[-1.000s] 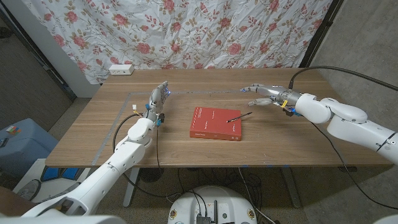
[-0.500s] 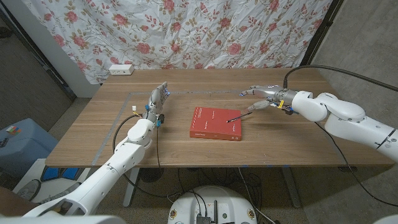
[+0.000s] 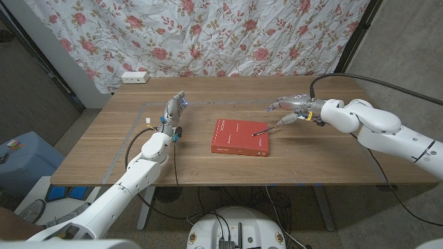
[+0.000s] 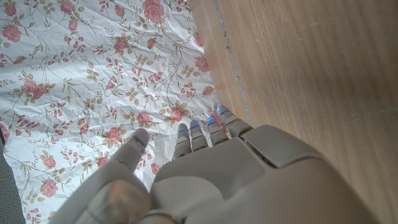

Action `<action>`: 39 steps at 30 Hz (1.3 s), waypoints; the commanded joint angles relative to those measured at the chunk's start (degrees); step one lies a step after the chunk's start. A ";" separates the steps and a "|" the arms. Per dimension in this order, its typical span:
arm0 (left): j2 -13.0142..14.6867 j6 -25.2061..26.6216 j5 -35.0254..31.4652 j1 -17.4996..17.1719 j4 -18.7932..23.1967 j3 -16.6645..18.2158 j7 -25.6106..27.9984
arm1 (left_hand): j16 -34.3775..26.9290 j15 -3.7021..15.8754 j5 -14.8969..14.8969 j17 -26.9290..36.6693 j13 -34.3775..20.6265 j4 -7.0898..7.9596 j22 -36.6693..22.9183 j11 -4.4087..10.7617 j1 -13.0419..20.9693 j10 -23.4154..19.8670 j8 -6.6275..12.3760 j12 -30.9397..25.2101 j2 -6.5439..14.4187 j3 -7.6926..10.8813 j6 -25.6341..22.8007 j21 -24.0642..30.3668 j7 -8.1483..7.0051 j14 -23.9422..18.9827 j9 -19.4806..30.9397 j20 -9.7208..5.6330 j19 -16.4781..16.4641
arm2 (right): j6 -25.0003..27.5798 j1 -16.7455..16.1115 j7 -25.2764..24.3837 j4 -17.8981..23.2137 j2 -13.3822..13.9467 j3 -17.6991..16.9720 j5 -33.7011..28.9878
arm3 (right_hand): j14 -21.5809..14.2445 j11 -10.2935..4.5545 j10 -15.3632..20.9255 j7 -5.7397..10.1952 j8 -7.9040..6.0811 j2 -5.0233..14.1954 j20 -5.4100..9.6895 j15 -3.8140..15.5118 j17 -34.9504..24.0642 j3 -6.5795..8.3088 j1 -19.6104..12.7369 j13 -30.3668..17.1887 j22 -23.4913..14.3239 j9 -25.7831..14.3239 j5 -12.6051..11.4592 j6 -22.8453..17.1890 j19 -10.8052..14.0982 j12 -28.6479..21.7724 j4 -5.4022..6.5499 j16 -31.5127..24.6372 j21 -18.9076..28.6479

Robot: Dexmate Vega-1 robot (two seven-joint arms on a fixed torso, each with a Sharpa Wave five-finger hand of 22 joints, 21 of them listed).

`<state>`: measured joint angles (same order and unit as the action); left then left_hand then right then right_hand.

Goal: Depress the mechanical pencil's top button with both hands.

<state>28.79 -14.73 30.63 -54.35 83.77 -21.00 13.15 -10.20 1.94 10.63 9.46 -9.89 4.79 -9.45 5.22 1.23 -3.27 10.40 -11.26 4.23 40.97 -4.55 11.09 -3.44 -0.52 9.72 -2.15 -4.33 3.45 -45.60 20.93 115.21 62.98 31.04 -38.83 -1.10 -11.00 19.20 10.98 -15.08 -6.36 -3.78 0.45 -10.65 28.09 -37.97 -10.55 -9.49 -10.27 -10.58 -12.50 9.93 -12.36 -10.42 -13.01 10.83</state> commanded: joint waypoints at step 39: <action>1.47 3.44 -0.58 -4.51 6.68 1.33 4.79 | 0.04 4.40 0.37 0.22 -0.17 0.93 -0.29 0.29 -0.59 -0.69 0.09 0.03 4.17 0.13 -0.99 0.14 0.01 -0.46 0.17 -2.24 -1.22 | -3.78 3.36 4.26 -5.37 -4.35 4.82 -13.53 | -5.76 -1.16 7.73 1.13 -0.72 -0.54 1.04 2.03 -0.23 -0.53 -3.09 -0.13 -0.11 -0.18 0.28 -7.32 2.24 0.30 1.06 -0.93 0.20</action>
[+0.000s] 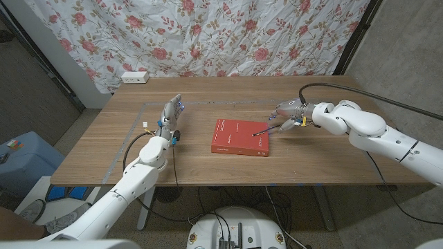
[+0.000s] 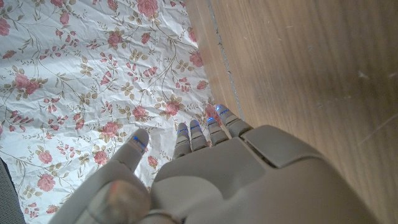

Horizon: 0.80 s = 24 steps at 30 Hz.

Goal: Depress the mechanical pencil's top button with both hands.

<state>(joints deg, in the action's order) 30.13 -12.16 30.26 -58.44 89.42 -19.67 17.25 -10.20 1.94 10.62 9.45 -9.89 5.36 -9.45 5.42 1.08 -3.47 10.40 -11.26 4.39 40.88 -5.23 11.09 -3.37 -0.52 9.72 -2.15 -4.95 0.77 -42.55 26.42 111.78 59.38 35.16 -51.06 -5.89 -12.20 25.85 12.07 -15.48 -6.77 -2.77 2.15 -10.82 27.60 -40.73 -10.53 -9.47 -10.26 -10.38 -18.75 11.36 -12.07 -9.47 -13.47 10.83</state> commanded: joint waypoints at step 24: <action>-0.79 -0.43 0.22 -0.36 -0.41 0.07 0.45 | -0.02 4.35 0.39 0.23 -0.17 0.57 -0.29 0.12 -0.46 -0.71 0.07 0.08 3.86 0.21 -0.52 0.11 -0.11 -0.87 0.17 -2.08 -0.90 | -1.98 -0.35 -7.35 -3.96 -1.00 1.14 -4.12 | -8.80 -0.37 10.16 0.38 -2.46 1.63 2.01 4.08 -0.11 -0.41 -6.82 -0.22 -0.08 -0.93 -0.71 -10.24 5.29 0.20 -0.26 -1.37 0.28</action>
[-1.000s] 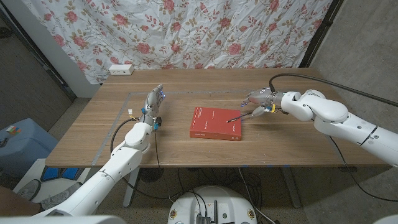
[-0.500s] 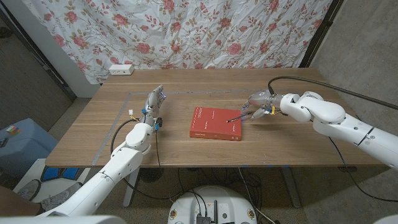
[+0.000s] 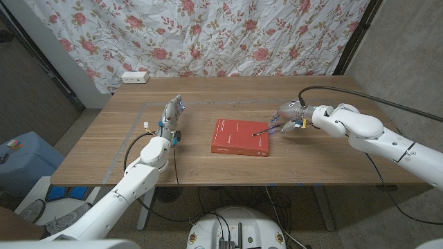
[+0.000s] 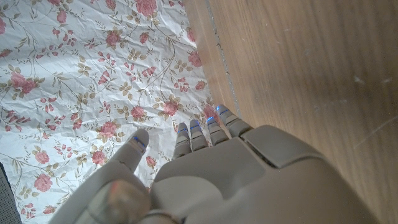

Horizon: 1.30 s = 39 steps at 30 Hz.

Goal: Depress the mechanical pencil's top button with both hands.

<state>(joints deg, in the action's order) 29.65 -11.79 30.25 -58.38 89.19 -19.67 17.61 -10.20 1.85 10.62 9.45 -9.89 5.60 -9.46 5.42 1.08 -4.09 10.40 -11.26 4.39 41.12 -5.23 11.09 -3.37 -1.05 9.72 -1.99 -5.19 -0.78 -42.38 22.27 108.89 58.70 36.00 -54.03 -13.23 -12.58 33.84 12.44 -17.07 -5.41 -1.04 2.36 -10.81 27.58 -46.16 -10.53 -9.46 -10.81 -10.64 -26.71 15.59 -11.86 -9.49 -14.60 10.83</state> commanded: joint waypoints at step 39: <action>-0.14 0.02 0.95 0.42 -1.22 -0.15 -0.92 | 0.03 4.22 0.41 0.25 -0.19 0.71 -0.30 0.07 -0.52 -0.43 0.03 0.11 3.73 -0.07 -0.79 0.09 0.05 -0.53 0.18 -1.87 -1.08 | -2.19 -0.82 -9.24 -3.38 -0.96 0.48 0.76 | -10.32 -0.16 16.96 0.17 -4.83 3.21 3.35 8.77 -0.81 -4.37 -7.22 -0.16 -0.12 -0.61 -0.38 -17.23 6.45 0.24 0.18 -1.15 0.21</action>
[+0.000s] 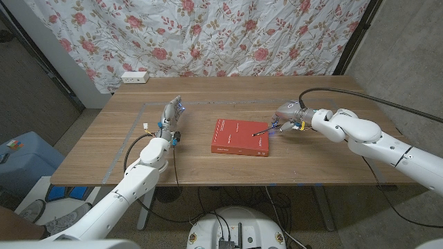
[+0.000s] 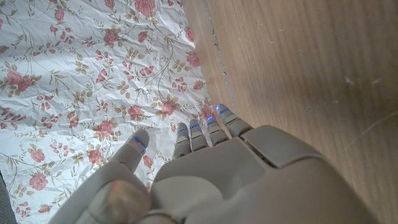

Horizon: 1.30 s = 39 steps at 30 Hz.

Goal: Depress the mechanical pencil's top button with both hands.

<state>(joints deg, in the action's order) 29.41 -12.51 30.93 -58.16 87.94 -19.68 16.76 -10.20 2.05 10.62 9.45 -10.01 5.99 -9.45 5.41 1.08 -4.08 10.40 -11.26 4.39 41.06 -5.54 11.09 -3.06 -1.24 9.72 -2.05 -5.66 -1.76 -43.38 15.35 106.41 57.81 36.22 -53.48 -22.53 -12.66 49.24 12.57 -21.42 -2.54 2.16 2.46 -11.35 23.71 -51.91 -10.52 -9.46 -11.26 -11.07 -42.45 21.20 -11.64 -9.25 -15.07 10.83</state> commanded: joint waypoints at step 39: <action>0.11 1.74 0.51 0.39 0.16 -0.35 0.32 | 0.06 3.99 0.45 0.27 -0.08 0.66 -0.32 0.02 -0.54 -0.58 -0.01 0.19 3.70 -0.02 -0.64 0.06 -0.16 -0.52 0.18 -1.37 -1.04 | -3.82 -0.38 -10.95 -4.25 -0.30 0.95 -0.23 | -5.49 -0.13 11.04 0.11 -4.11 1.46 1.98 9.03 -1.45 -4.46 -10.86 -0.48 -0.28 -0.98 0.03 -11.65 4.35 0.11 0.37 -2.70 0.36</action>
<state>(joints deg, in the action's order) 29.57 -11.32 31.36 -58.01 88.17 -19.94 16.83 -10.20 1.74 10.62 9.45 -10.00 6.38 -9.45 5.21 1.08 -4.28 10.40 -11.26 4.39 40.97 -5.64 11.09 -3.17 -1.55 9.72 -2.05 -6.27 -5.31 -43.55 5.39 102.48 57.40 37.09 -53.91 -27.38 -12.60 59.58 12.77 -25.06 -1.34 2.65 2.54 -12.67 19.48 -63.04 -10.82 -9.45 -12.10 -11.07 -53.42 24.97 -11.21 -8.99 -17.24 10.83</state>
